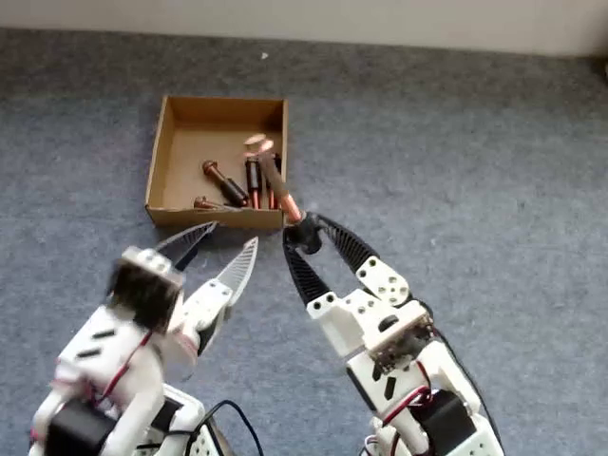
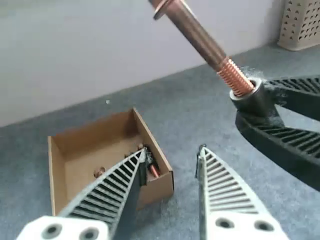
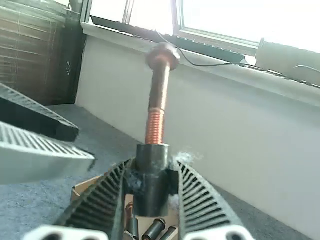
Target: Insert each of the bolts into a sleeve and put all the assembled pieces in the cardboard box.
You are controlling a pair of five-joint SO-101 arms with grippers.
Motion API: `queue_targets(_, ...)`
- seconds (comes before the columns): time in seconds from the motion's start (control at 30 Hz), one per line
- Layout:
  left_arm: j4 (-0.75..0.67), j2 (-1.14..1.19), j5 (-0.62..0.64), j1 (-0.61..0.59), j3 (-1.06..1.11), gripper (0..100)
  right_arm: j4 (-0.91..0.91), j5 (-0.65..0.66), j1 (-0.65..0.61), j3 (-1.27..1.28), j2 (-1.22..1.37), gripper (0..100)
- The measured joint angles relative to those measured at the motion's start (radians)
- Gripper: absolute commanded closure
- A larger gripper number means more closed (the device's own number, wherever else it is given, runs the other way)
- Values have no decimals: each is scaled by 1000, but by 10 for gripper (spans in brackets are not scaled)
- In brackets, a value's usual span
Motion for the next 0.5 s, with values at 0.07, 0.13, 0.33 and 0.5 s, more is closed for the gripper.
queue_targets(0.07,17,-77,0,-6,-2,818,0,0,6,0,0,995)
queue_targets(0.13,34,-150,0,-5,-2,818,0,0,9,-3,0,995)
queue_targets(0.33,25,-178,0,-83,61,819,0,-15,11,-3,0,995)
queue_targets(0.5,-152,-153,44,-215,180,819,38,-60,-37,-5,0,995)
